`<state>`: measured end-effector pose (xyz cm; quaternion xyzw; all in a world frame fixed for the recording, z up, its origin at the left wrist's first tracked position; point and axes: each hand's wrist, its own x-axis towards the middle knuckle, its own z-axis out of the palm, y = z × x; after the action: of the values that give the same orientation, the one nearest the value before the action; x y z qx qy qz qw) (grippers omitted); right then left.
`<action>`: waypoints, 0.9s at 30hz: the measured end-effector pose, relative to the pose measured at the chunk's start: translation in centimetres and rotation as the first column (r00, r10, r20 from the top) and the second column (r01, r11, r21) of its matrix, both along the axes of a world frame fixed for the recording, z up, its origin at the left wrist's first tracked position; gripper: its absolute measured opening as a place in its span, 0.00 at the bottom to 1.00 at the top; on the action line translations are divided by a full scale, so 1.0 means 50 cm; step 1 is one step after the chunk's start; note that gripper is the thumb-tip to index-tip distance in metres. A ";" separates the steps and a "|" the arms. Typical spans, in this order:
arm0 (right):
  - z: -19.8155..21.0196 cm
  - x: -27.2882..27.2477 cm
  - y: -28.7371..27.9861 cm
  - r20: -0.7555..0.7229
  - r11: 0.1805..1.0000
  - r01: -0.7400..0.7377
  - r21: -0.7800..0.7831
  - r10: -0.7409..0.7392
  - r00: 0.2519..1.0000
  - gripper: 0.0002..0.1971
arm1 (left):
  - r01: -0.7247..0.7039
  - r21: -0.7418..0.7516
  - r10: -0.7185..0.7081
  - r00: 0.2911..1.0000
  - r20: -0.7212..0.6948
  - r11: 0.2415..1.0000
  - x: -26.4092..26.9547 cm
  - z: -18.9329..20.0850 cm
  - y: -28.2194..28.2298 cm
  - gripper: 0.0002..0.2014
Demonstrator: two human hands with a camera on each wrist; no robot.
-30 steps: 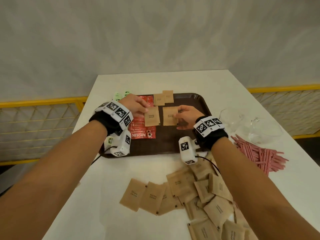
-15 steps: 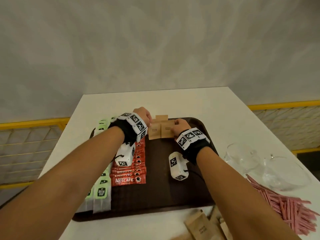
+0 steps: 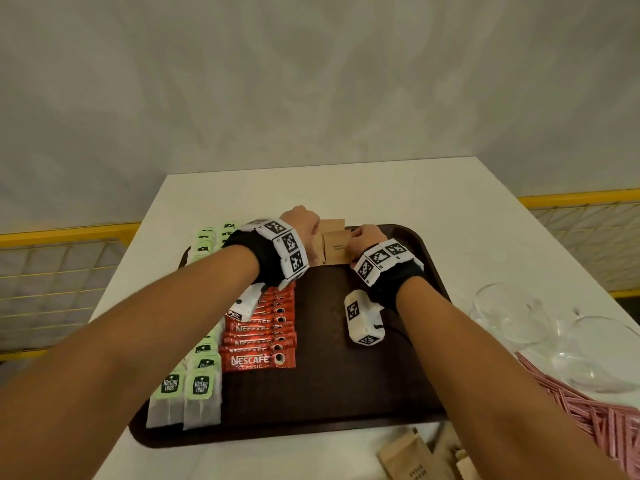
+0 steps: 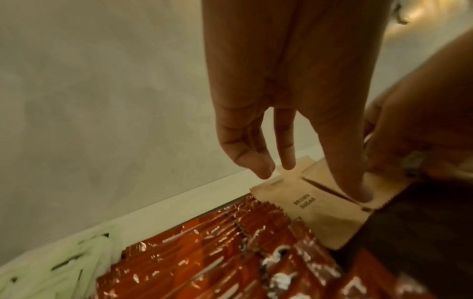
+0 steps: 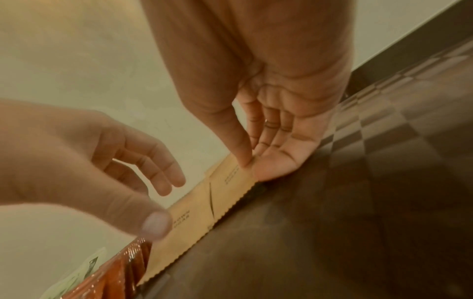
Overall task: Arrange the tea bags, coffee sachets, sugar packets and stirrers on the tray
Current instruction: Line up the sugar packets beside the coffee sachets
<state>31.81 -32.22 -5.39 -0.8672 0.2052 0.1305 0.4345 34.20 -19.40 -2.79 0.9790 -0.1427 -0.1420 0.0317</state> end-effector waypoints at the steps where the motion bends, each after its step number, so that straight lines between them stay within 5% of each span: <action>1: 0.000 0.000 0.000 -0.002 1.000 -0.007 0.004 0.007 1.000 0.13 | 0.027 0.060 -0.028 1.000 0.005 0.998 -0.003 -0.006 -0.002 0.29; 10: -0.021 0.018 -0.010 0.032 0.993 -0.060 0.100 0.057 0.998 0.12 | -0.023 0.232 -0.005 0.993 0.119 0.972 -0.013 -0.036 -0.011 0.17; 19: -0.003 0.014 -0.005 0.032 0.982 -0.149 -0.113 0.153 0.988 0.15 | 0.034 0.262 -0.061 0.993 0.096 0.964 -0.005 -0.044 0.000 0.14; 27: -0.015 0.029 0.004 0.112 1.000 -0.028 -0.007 0.029 0.993 0.13 | 0.020 0.239 -0.053 0.990 0.134 0.971 -0.006 -0.059 0.003 0.15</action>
<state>33.28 -32.02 -6.14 -0.8772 0.1685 0.0874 0.4411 33.91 -19.24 -5.72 0.9805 -0.1448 -0.0900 -0.0980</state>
